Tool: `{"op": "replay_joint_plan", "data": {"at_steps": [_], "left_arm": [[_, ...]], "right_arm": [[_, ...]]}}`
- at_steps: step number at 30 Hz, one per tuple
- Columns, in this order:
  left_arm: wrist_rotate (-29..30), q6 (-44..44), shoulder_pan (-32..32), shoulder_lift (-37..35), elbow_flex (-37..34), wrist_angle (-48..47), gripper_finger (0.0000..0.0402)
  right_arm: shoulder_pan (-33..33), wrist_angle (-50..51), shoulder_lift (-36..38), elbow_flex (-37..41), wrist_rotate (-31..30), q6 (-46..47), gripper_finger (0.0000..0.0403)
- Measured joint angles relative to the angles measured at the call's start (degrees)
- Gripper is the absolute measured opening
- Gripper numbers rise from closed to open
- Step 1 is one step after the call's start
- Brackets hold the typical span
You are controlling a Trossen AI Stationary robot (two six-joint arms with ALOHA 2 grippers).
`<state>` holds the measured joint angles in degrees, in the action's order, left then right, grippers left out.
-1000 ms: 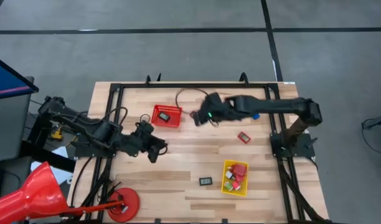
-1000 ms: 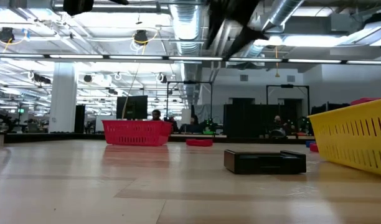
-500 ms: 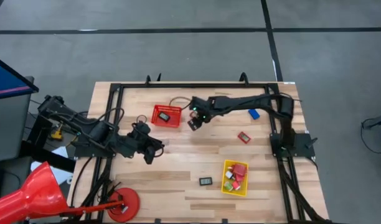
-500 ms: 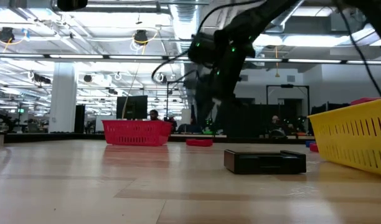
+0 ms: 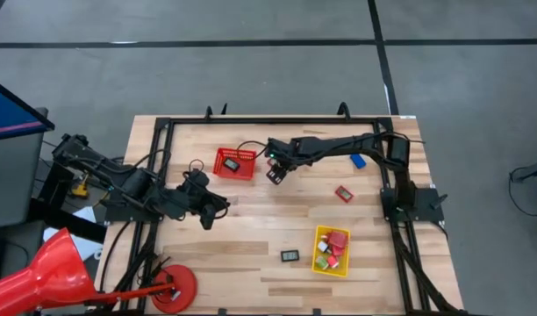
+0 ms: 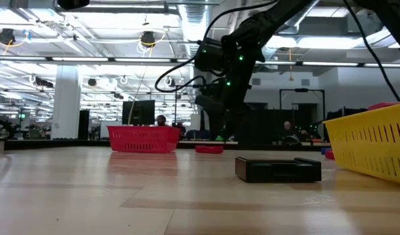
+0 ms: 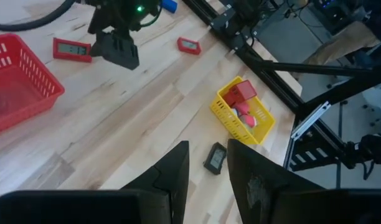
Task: Pick & Place Office items
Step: Put the top left red digital clock into the red basket
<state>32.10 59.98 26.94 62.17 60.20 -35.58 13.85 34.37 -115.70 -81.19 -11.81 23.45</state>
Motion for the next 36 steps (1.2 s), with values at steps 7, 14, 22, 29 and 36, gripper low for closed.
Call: {"op": "replay_joint_plan", "data": {"at_steps": [7,14,22,29,36], "left_arm": [[-0.7,1.9,0.0,-0.7,0.0,0.1,0.0104],[-2.5,1.9,-1.2,-1.2,0.0,2.7,0.0104],[-3.1,1.2,-1.5,-1.1,0.0,3.6,0.0104],[-4.6,0.3,-1.5,-1.1,0.0,5.0,0.0104],[-4.7,0.3,-1.5,-1.1,0.0,5.0,0.0104]], "right_arm": [[0.4,-3.5,0.1,-0.1,1.4,-0.7,0.0236],[0.6,-3.3,0.1,-0.1,2.6,0.3,0.0236],[0.9,-2.2,-1.0,-0.2,1.2,-2.3,0.0236],[-0.5,0.6,-7.3,-1.4,0.9,-0.9,0.0236],[-1.2,-2.5,-7.0,-1.2,-1.8,-1.7,0.0236]]}}
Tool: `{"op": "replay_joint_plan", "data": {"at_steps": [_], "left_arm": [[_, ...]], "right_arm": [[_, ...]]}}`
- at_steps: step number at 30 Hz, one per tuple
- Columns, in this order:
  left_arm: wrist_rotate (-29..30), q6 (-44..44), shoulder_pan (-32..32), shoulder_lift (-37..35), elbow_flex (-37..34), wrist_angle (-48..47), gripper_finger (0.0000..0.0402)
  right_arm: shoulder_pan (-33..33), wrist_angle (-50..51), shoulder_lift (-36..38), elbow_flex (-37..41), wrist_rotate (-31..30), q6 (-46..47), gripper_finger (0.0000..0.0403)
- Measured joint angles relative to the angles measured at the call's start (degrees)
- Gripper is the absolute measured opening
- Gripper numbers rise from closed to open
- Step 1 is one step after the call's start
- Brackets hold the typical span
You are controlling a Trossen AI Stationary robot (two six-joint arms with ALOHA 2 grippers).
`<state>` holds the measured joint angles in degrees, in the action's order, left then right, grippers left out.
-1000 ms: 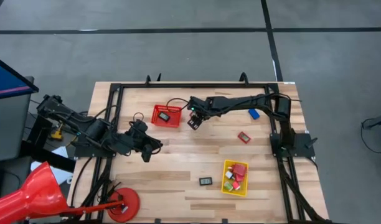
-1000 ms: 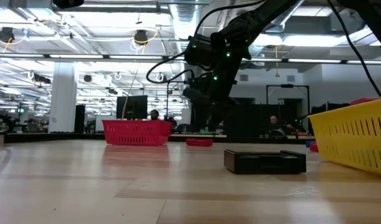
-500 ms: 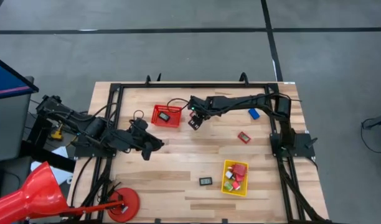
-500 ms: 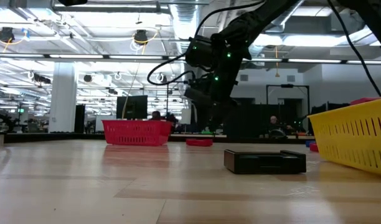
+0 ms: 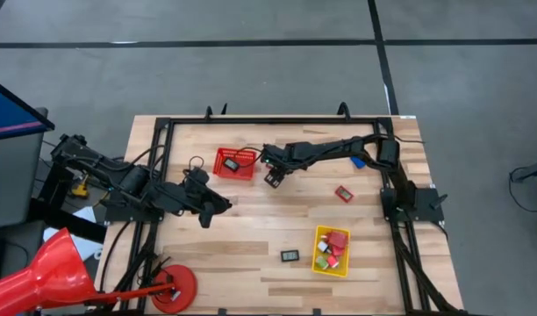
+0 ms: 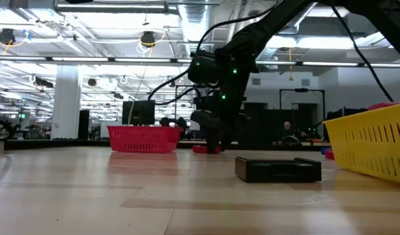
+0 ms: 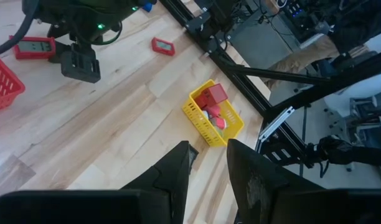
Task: Pick & Place Office items
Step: Put the top left red digital clock into the red basket
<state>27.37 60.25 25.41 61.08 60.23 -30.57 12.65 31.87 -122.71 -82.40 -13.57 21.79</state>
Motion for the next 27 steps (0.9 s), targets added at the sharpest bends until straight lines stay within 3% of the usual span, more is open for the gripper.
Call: {"op": "replay_joint_plan", "data": {"at_steps": [9,16,27], "left_arm": [[-2.0,0.0,0.0,0.0,0.0,0.0,0.0104],[-2.4,0.0,0.0,0.0,0.0,0.0,0.0104],[-2.3,-0.3,0.0,-1.2,0.0,-0.4,0.0104]], "right_arm": [[3.3,-2.7,-0.8,-0.5,6.2,-5.7,0.0236],[3.5,-2.2,-0.9,-0.5,6.6,-4.3,0.023],[1.8,-1.4,-0.9,-0.5,7.6,1.3,0.0141]]}}
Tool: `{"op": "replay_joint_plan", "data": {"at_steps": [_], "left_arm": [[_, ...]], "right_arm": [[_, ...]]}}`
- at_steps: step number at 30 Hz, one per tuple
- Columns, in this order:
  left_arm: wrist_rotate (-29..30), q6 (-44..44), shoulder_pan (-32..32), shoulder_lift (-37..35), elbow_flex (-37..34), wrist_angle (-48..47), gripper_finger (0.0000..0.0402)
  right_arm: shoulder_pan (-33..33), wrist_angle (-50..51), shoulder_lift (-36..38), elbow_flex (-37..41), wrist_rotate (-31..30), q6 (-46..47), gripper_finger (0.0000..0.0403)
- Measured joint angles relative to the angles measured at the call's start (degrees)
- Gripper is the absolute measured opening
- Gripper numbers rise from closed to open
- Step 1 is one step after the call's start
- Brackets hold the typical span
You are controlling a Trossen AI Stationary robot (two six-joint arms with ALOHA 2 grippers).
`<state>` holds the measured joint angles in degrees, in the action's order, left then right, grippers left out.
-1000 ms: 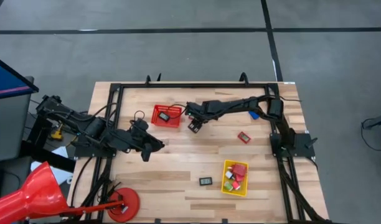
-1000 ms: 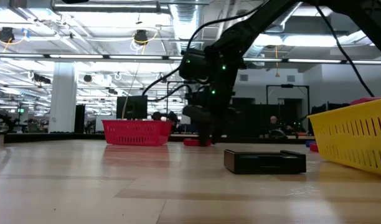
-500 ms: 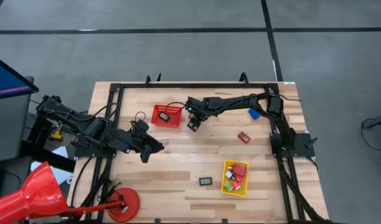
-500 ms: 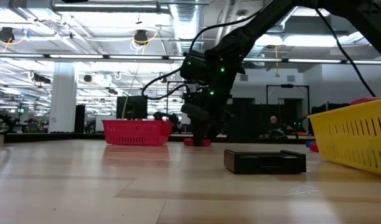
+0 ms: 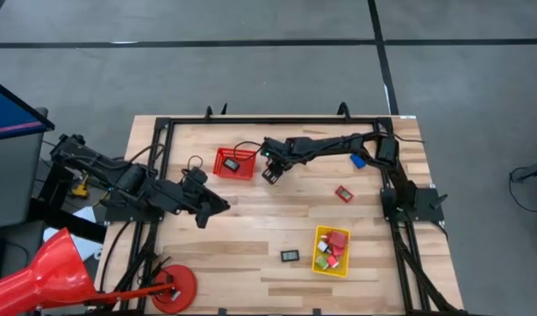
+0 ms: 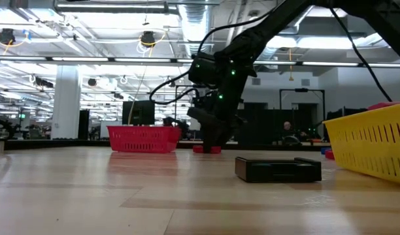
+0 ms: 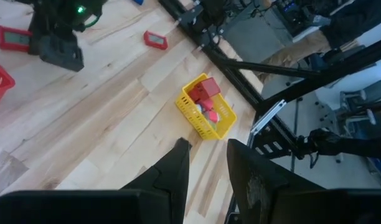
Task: Pick & Place Office items
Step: Put the top left red digital clock into the red basket
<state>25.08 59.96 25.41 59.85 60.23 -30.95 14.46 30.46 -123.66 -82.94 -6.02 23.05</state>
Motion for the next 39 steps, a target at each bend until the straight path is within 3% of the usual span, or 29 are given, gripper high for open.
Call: {"op": "replay_joint_plan", "data": {"at_steps": [9,13,20,25,31,39], "left_arm": [[2.2,-2.4,0.0,-3.4,0.0,-0.2,0.0104],[3.2,-3.2,0.0,-4.1,0.0,-1.2,0.0104],[3.6,-3.2,0.0,-4.3,0.0,-3.8,0.0104],[3.6,-3.2,0.0,-4.3,0.0,-3.8,0.0104],[3.7,-3.2,0.0,-4.3,0.0,-3.8,0.0104],[3.9,-3.2,0.0,-4.3,0.0,-3.8,0.0104]], "right_arm": [[-4.5,3.0,1.8,0.2,3.7,4.8,0.0166],[-7.8,3.4,4.3,0.7,7.1,6.3,0.015],[-8.6,-0.8,9.6,-1.6,5.7,8.5,0.0154],[-7.4,-2.4,7.7,-9.5,5.6,7.0,0.0159],[-4.0,-2.1,-1.8,-23.6,6.4,4.7,0.0149],[-1.2,10.2,-13.5,-38.8,9.5,1.8,0.0169]]}}
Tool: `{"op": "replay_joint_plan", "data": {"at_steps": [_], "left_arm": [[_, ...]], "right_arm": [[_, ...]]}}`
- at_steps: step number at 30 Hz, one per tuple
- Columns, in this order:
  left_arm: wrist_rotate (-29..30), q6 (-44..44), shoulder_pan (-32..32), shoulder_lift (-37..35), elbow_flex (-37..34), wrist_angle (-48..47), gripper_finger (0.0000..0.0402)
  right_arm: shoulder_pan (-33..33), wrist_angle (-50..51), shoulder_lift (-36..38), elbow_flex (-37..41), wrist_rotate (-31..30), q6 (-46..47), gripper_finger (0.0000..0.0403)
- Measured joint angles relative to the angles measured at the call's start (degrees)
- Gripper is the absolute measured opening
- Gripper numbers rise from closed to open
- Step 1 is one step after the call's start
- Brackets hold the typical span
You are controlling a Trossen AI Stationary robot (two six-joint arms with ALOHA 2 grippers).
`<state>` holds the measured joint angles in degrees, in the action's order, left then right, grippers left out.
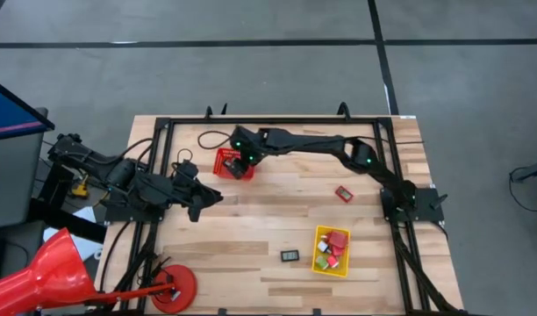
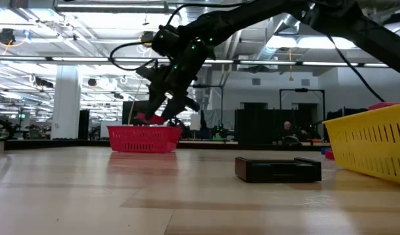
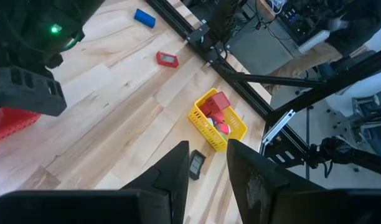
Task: Pick & Place Office items
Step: Put the top left red digital clock into the red basket, then put the blue digital clock into the red basket
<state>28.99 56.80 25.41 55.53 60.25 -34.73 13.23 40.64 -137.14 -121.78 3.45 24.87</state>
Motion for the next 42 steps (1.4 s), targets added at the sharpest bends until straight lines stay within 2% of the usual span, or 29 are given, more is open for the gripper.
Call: {"op": "replay_joint_plan", "data": {"at_steps": [7,14,18,27,33,37,42], "left_arm": [[0.0,-1.1,0.0,0.0,0.0,0.0,0.0104],[0.1,-1.4,0.0,0.0,0.0,-0.4,0.0104],[1.7,-1.6,0.0,0.0,0.0,-0.4,0.0104],[7.3,-4.1,-0.7,0.0,0.0,-0.3,0.0104],[7.3,-5.1,-1.8,0.0,0.0,-0.3,0.0104],[7.3,-7.0,-1.8,0.0,0.0,0.1,0.0104],[7.4,-7.1,-2.5,0.0,0.0,0.5,0.0104]], "right_arm": [[0.0,-1.4,-0.2,-1.2,-0.1,-1.3,0.018],[2.2,-2.1,2.3,-1.3,-0.6,0.6,0.0228],[4.0,3.2,5.0,-1.2,-3.7,0.1,0.0248],[8.0,25.9,15.0,-0.8,-14.8,-4.6,0.0249],[10.1,38.4,22.0,8.4,-18.8,-3.1,0.0249],[12.0,37.5,30.8,19.7,-19.3,-1.5,0.0249],[15.2,31.9,42.6,36.2,-15.3,-1.2,0.0249]]}}
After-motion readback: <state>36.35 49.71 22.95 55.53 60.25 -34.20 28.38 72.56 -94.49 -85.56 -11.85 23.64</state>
